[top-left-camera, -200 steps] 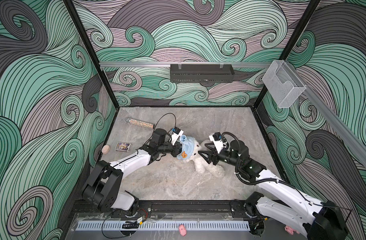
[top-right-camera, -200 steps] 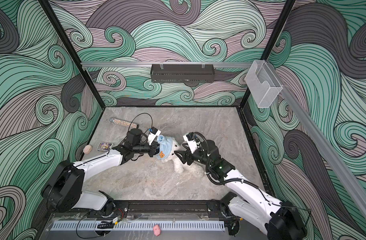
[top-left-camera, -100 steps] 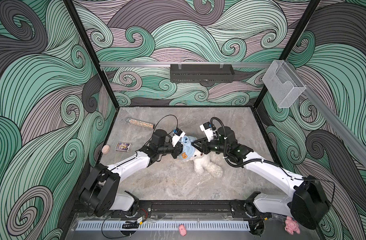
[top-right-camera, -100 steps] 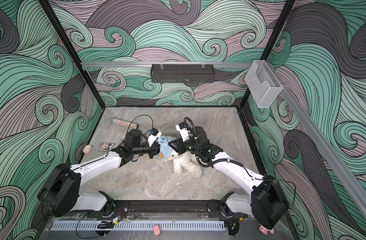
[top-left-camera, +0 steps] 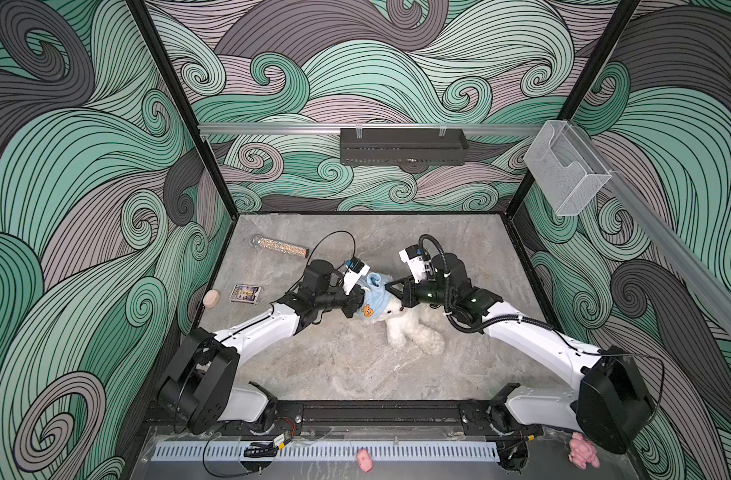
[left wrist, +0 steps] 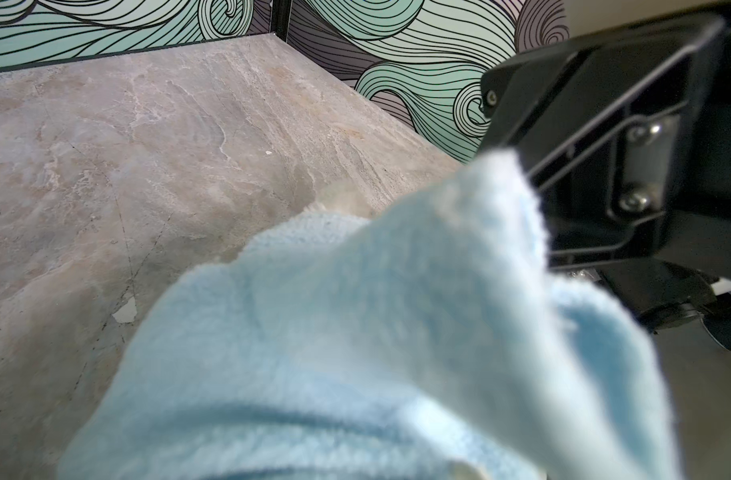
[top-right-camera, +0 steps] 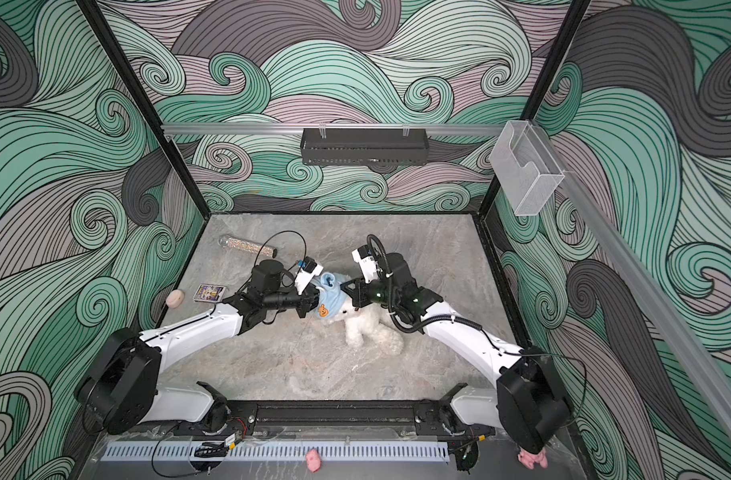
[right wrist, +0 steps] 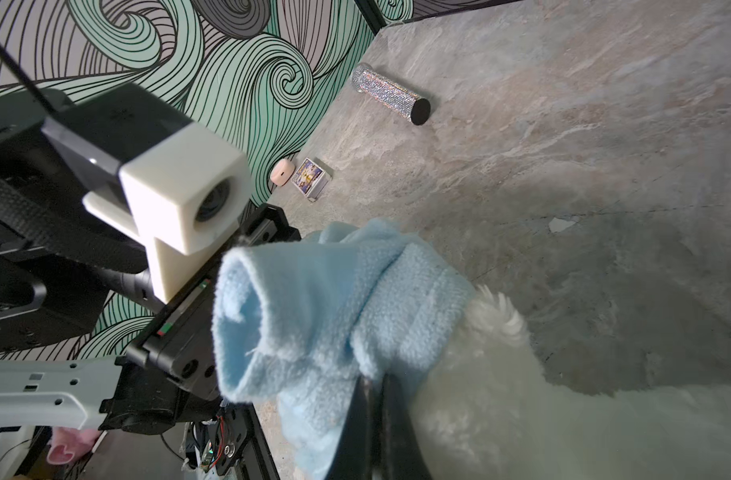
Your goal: Dress the teddy bear
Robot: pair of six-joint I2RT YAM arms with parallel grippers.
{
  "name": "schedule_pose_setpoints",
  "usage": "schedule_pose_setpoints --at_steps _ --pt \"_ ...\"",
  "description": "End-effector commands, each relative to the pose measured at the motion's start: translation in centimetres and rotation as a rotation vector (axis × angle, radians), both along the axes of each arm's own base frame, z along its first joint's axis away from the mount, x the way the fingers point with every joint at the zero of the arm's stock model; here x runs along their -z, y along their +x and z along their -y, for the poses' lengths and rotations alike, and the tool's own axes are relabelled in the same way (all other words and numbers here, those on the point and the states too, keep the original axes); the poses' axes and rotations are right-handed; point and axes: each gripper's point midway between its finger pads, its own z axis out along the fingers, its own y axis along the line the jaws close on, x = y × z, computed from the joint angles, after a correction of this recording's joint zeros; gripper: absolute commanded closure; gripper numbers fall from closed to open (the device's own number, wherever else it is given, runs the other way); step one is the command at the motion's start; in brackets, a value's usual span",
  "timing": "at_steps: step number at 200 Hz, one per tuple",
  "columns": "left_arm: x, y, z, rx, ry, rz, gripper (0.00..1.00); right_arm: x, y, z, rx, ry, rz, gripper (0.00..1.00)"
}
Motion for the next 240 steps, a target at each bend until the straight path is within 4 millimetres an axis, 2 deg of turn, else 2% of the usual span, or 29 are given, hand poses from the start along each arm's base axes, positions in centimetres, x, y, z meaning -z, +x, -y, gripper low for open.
schedule_pose_setpoints --at_steps 1,20,66,110,125,154,165,177,200,225,240 --pt "-1.6 -0.5 -0.1 0.007 -0.014 0.079 1.00 0.6 1.6 3.8 0.180 -0.049 -0.006 1.00" --pt "-1.5 -0.8 -0.4 0.004 -0.014 0.088 1.00 1.5 1.9 5.7 0.254 -0.055 -0.032 1.00" --pt "-0.9 -1.0 -0.6 0.003 -0.002 0.076 1.00 3.5 1.9 7.5 0.310 -0.107 -0.074 1.00" --pt "-0.4 -1.0 -0.9 -0.013 0.002 0.071 1.00 6.6 1.9 10.2 0.390 -0.162 -0.143 1.00" --pt "-0.2 -0.8 -0.9 -0.021 0.006 0.063 1.00 7.0 1.5 9.4 0.330 -0.143 -0.143 1.00" --pt "0.0 -0.6 -0.5 -0.016 -0.005 0.032 1.00 5.1 0.0 4.8 0.103 -0.012 -0.081 1.00" --pt "0.2 -0.4 -0.3 -0.021 -0.011 0.009 1.00 4.2 -0.5 3.7 0.043 -0.026 -0.026 0.92" --pt "0.3 -0.1 -0.2 -0.034 -0.013 -0.024 1.00 3.5 -1.1 3.2 0.005 -0.061 0.049 0.78" --pt "0.7 0.2 0.0 -0.067 -0.018 -0.117 1.00 3.2 -1.4 4.1 0.014 -0.147 0.219 0.52" --pt "0.9 -0.1 0.1 -0.087 -0.048 -0.213 1.00 3.3 -2.2 4.7 -0.005 -0.181 0.439 0.34" --pt "0.8 -0.3 0.1 -0.096 -0.054 -0.249 1.00 3.7 -2.8 4.6 -0.037 -0.202 0.540 0.27"
